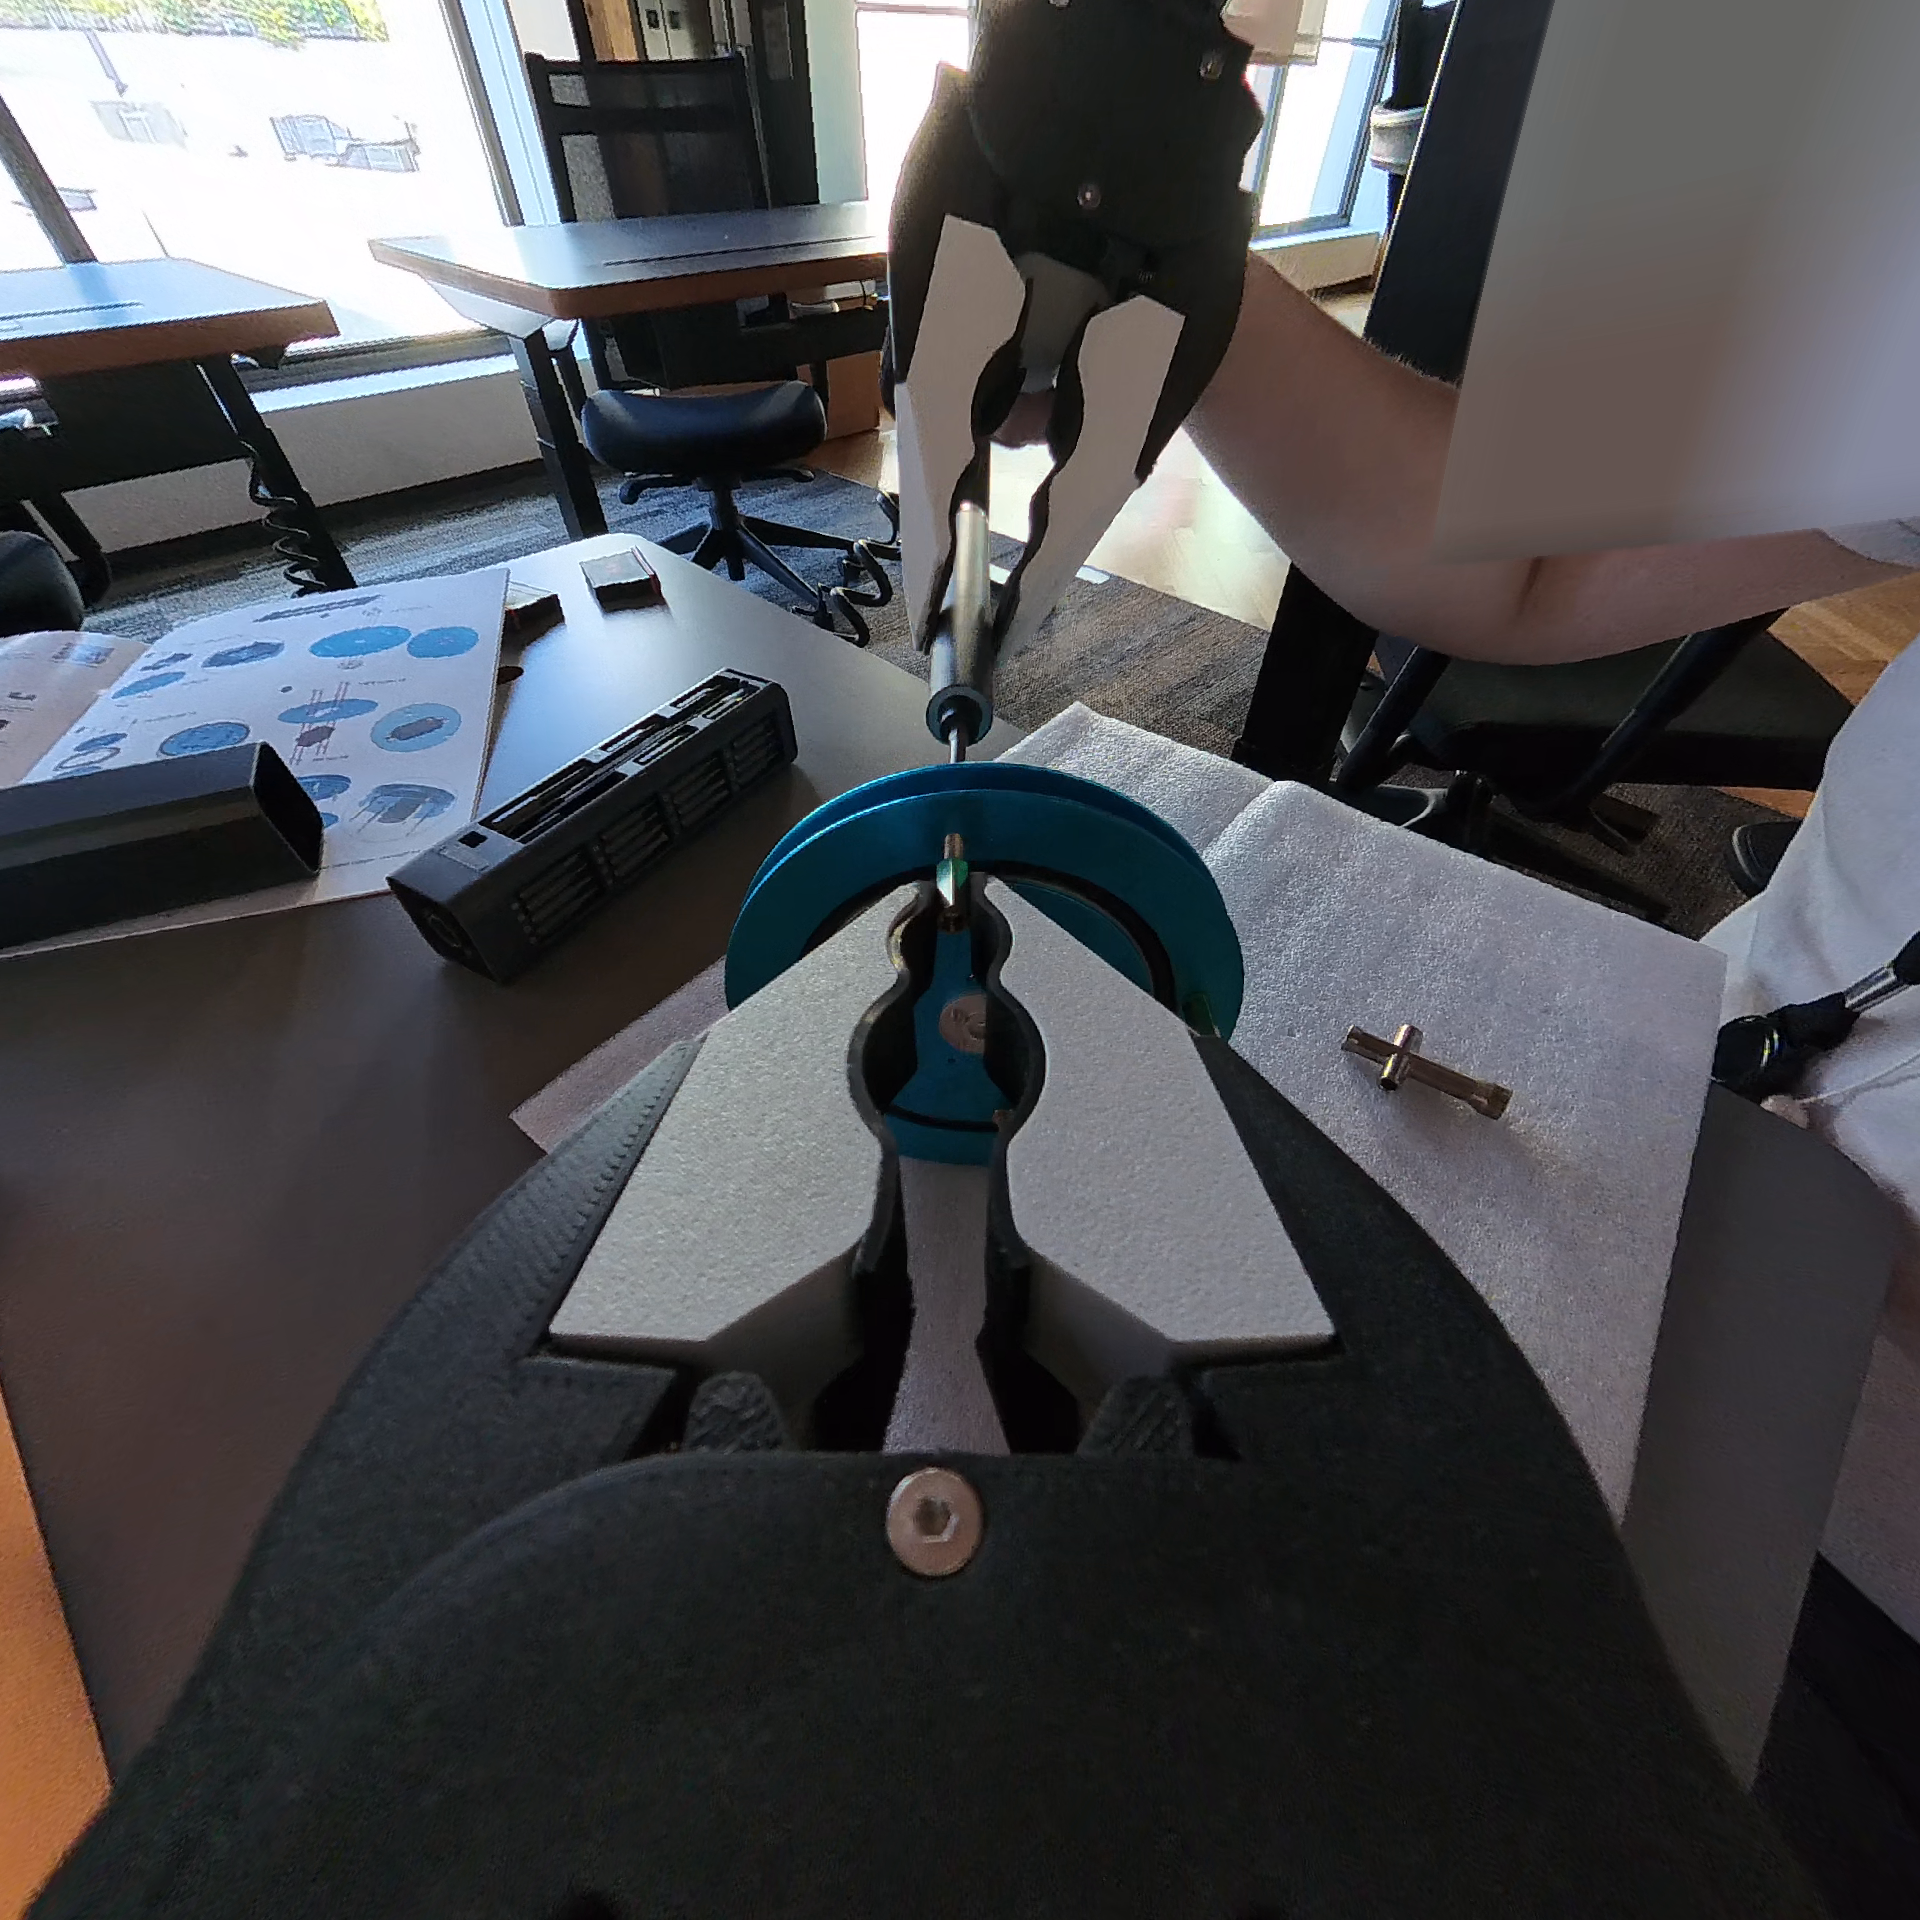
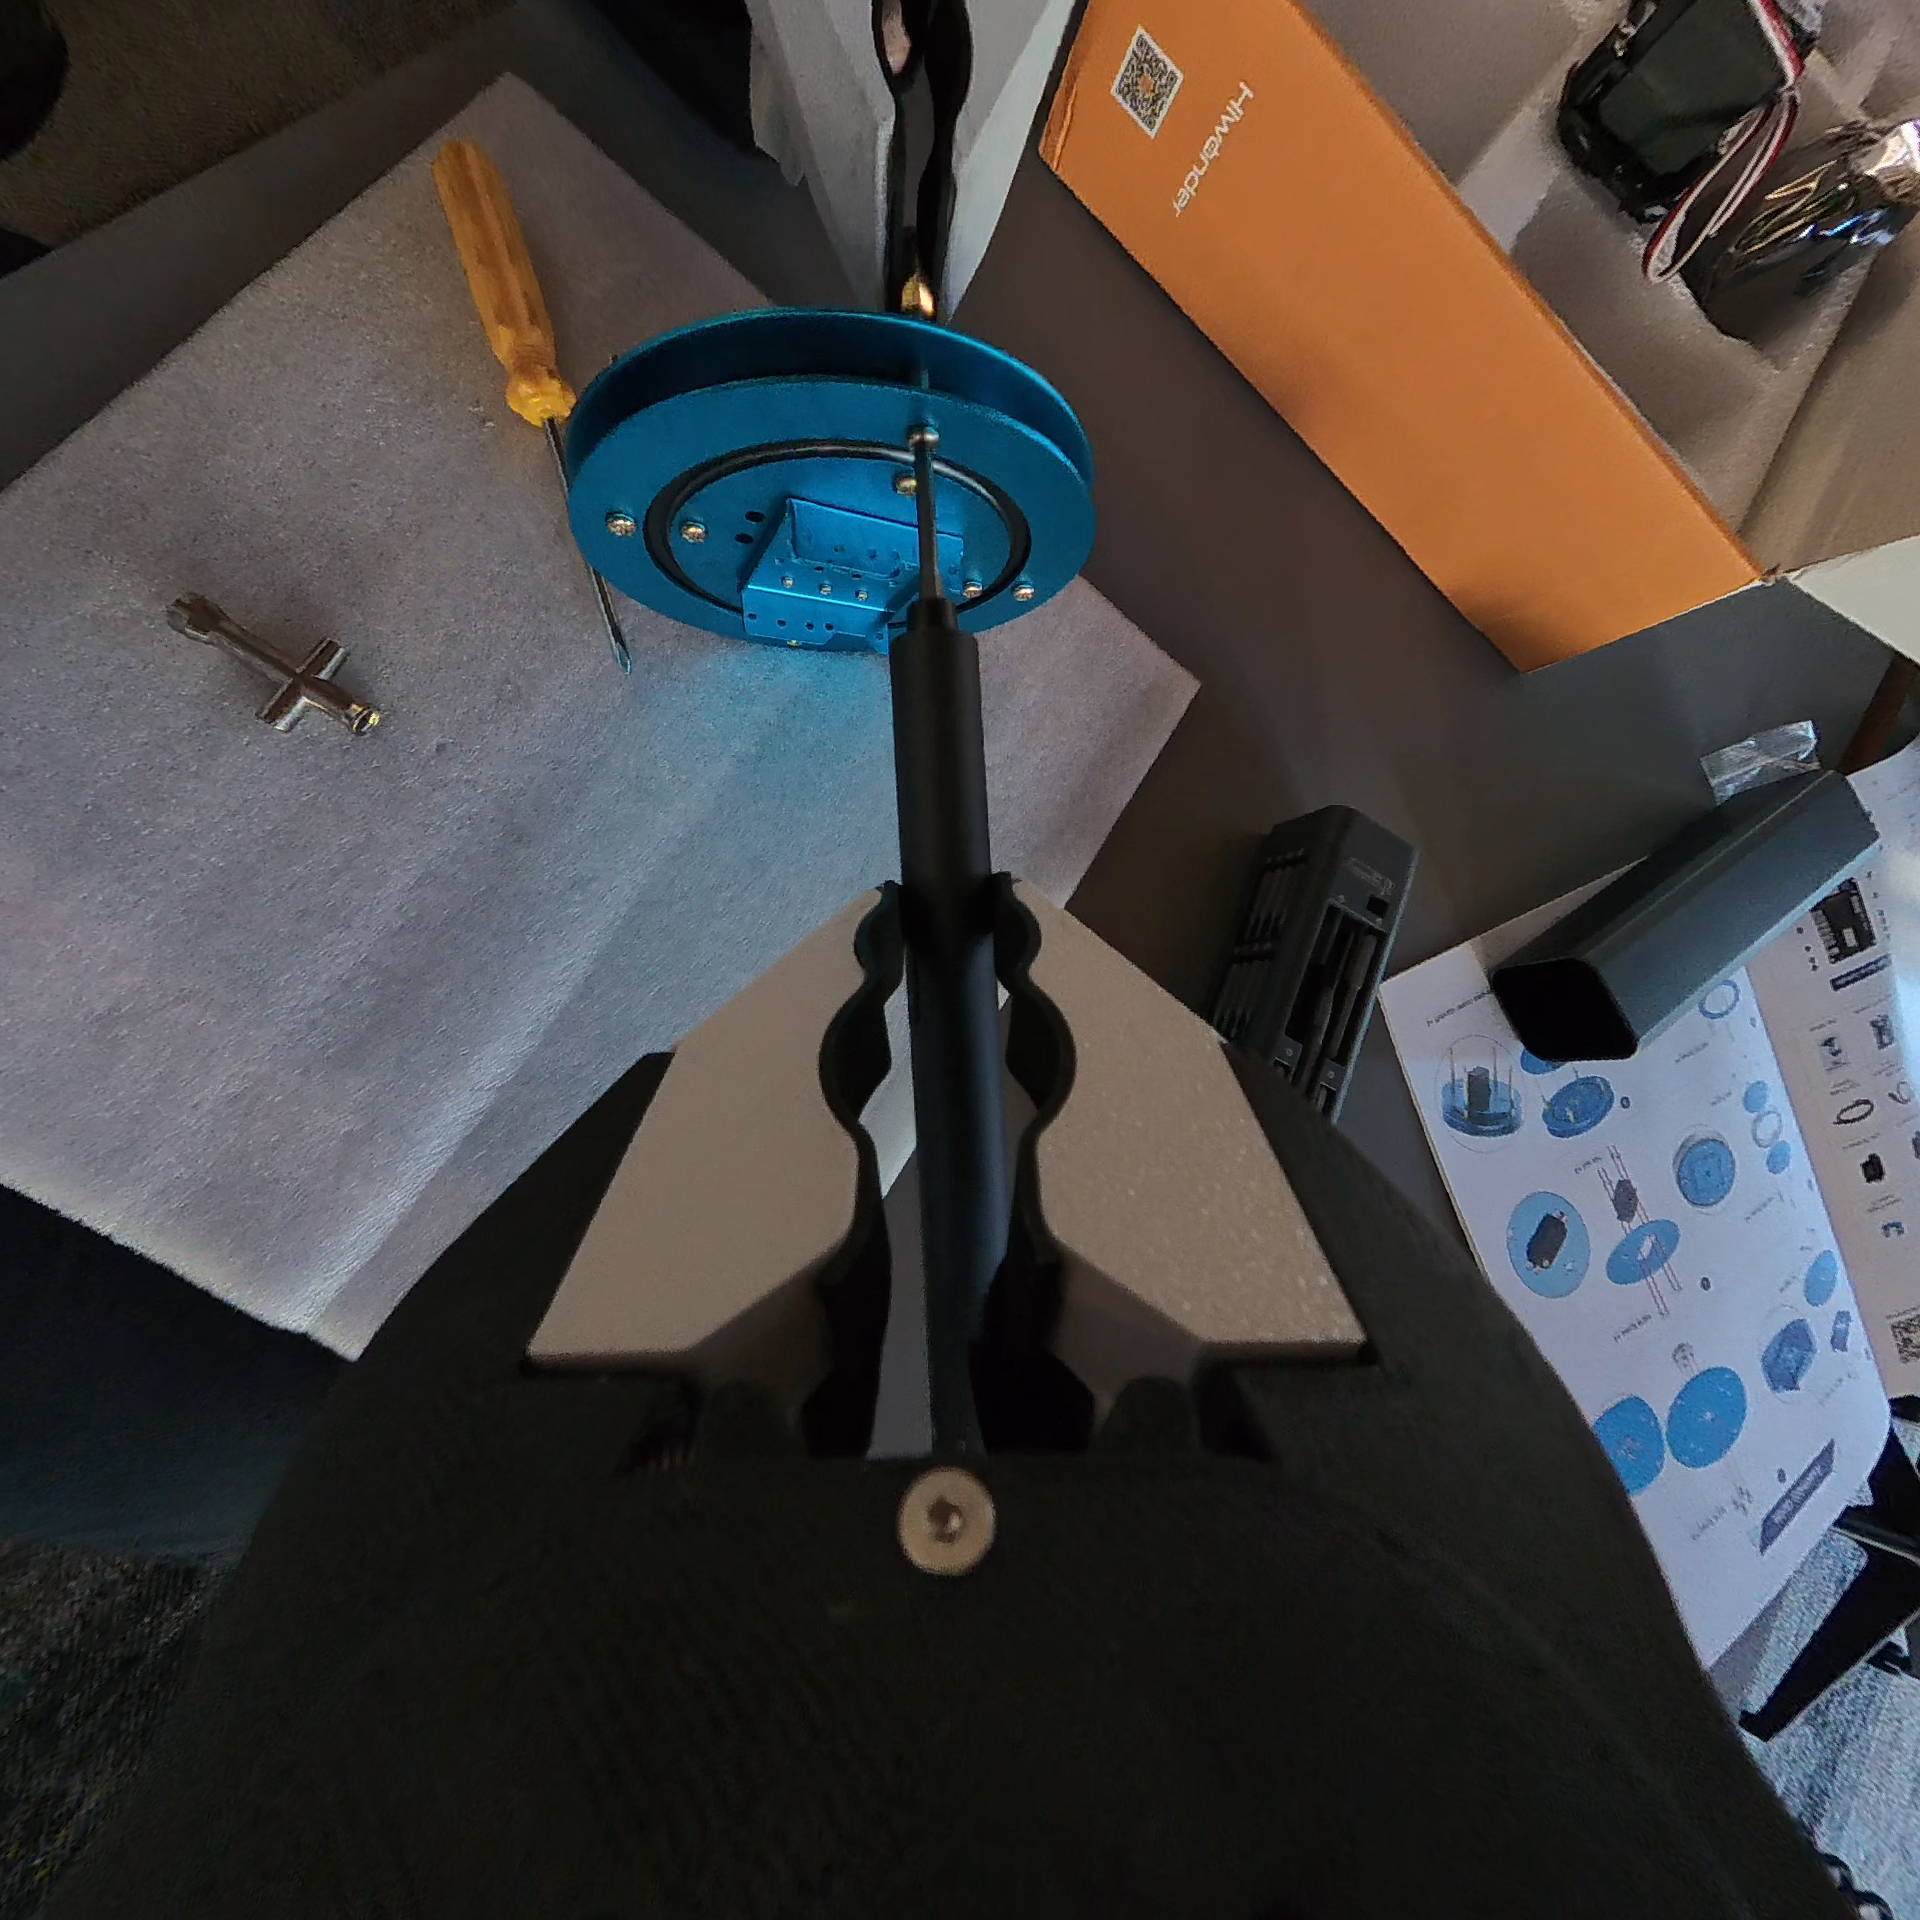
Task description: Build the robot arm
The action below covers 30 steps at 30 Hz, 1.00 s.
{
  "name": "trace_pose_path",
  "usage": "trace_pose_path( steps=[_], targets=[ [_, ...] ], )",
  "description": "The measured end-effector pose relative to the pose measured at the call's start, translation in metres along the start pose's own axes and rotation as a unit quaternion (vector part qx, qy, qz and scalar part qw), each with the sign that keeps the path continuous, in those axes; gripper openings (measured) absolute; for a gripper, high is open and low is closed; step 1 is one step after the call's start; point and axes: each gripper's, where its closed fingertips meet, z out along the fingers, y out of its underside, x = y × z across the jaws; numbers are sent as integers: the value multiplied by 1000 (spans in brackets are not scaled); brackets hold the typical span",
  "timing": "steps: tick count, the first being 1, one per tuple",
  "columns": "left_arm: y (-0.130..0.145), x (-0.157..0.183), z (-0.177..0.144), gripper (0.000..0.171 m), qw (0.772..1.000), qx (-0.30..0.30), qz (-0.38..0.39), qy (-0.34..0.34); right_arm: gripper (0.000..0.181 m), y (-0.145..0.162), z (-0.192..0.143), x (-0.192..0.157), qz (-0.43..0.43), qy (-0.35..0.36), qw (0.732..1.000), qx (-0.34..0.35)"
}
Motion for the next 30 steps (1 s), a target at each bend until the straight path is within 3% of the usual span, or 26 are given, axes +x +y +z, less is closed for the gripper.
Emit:
trace_pose_path(
  steps=[30],
  targets=[
    [1,1,-2,3,1000,-9,14,0,15,0,5,2,-50,35,998,1]
  ],
)
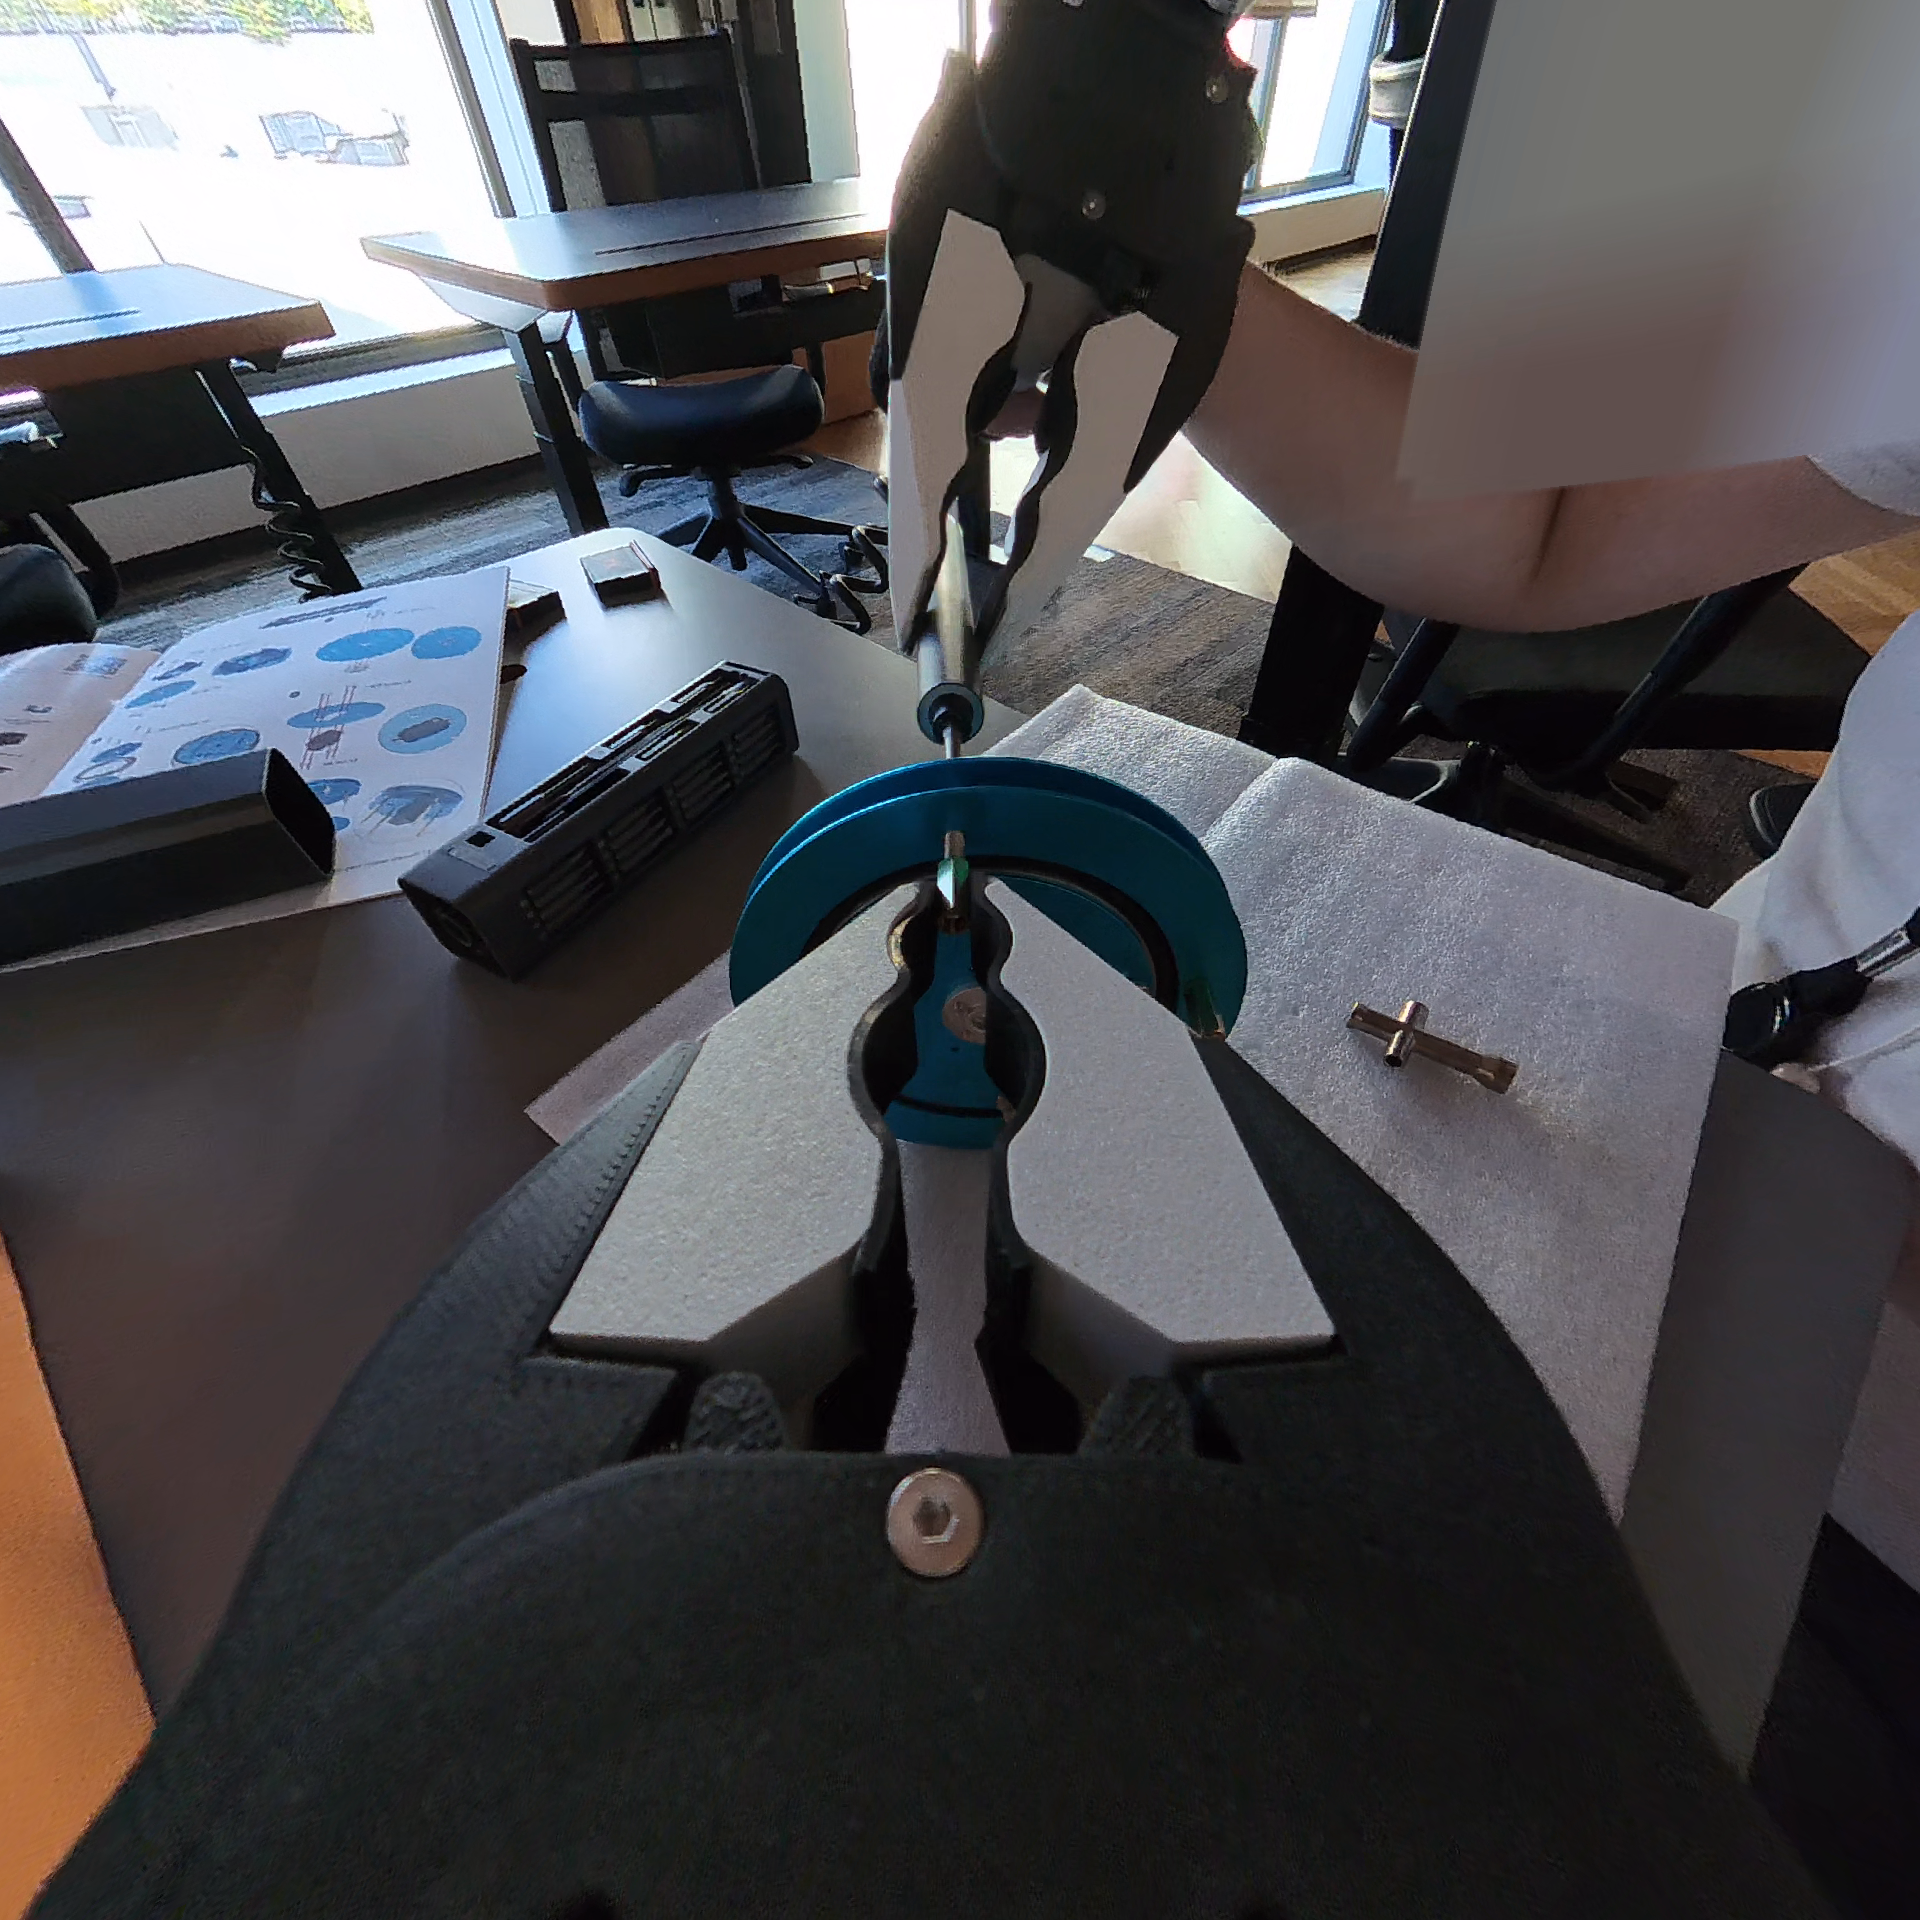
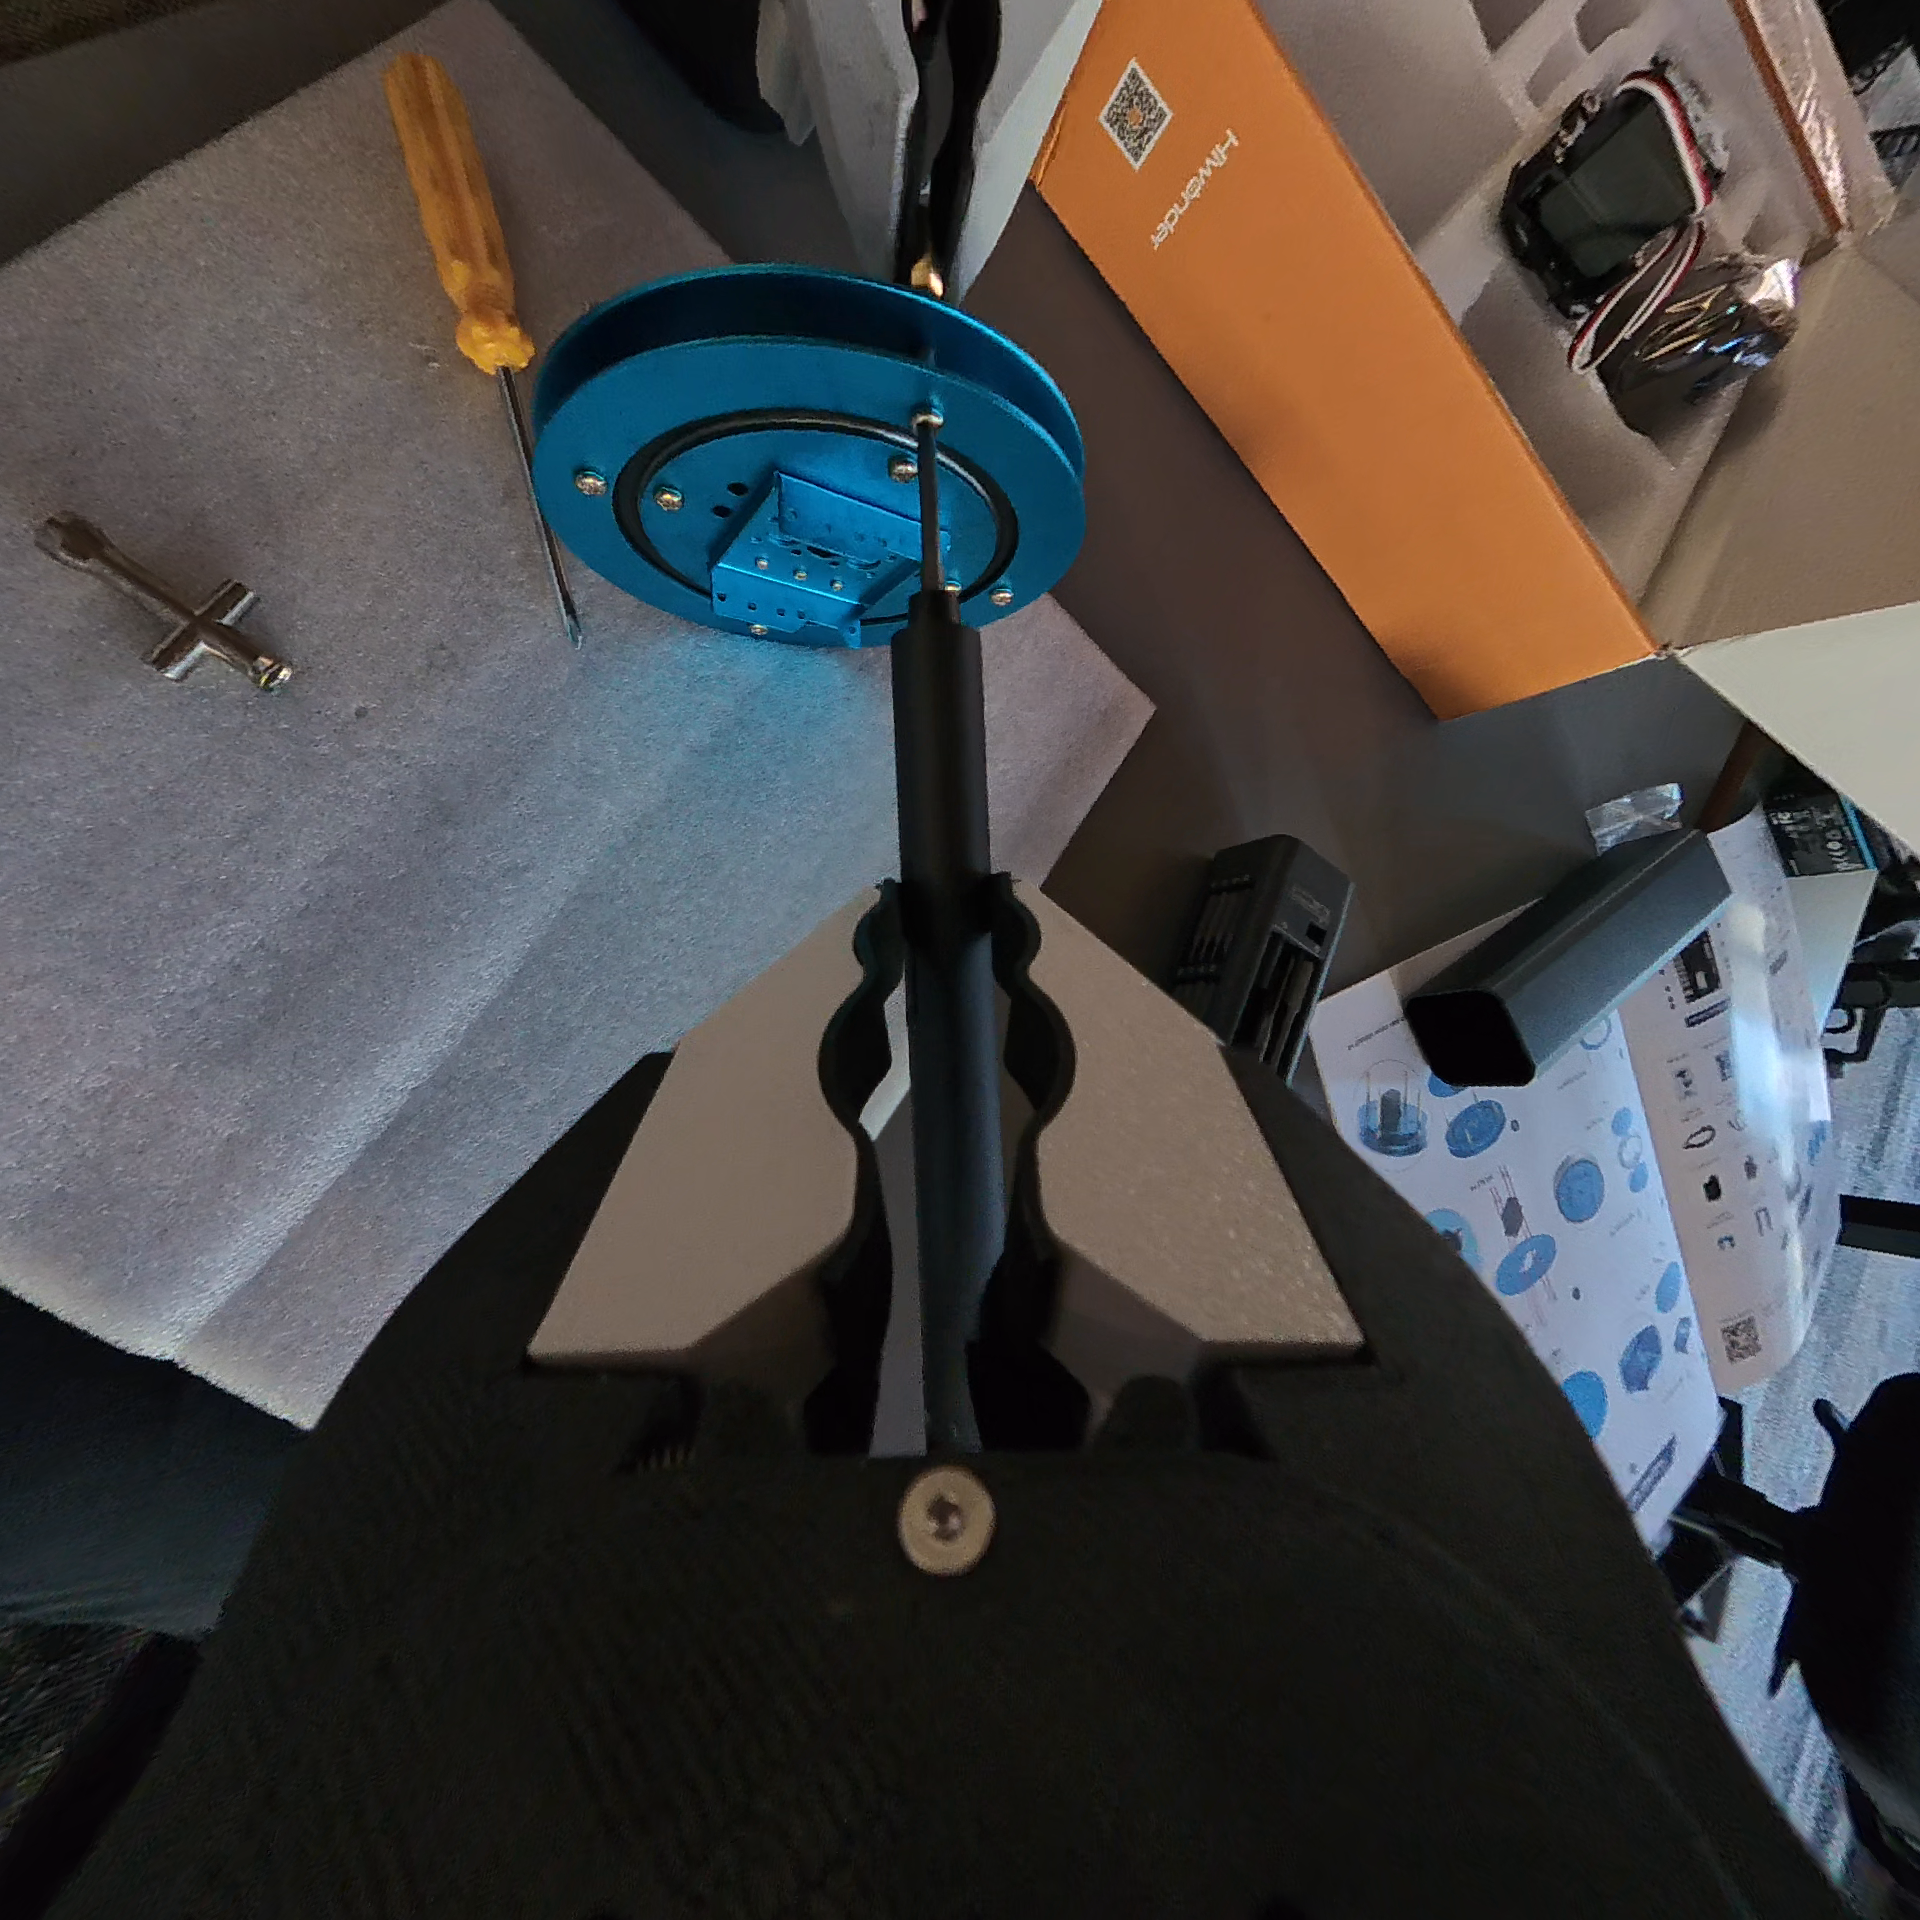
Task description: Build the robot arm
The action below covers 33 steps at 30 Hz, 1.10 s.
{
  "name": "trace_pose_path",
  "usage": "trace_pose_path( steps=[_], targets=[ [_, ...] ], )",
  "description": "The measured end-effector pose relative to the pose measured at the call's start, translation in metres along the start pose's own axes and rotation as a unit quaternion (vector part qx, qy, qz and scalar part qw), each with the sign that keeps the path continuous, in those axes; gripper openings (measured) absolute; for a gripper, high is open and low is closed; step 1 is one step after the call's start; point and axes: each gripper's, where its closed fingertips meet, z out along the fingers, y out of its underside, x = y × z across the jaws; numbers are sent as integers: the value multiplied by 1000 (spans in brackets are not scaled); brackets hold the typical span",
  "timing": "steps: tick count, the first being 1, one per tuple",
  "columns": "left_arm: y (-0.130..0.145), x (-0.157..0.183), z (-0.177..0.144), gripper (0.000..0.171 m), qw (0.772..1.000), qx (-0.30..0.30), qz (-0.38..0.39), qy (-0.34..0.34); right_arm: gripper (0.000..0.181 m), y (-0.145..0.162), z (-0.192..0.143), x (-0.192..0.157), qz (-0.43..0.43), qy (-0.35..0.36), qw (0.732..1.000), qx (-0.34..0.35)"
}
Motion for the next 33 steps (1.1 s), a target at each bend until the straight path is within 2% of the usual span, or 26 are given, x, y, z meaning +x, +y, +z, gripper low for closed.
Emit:
trace_pose_path(
  steps=[13,15,17,28,33],
  targets=[
    [0,4,-1,4,1000,-5,18,-4,15,5,8,-7,-2,-6,999,-36],
    [0,4,-2,4,1000,-6,20,-5,16,3,8,-6,12,-5,1000,-23],
    [0,4,-2,4,1000,-7,22,-8,15,1,7,-11,45,-38,998,-10],
    [-1,5,-2,4,999,-10,31,-11,15,2,10,-19,110,-116,987,16],
    [-1,5,-2,4,999,-10,33,-13,15,4,16,-22,131,-132,982,27]
  ],
)
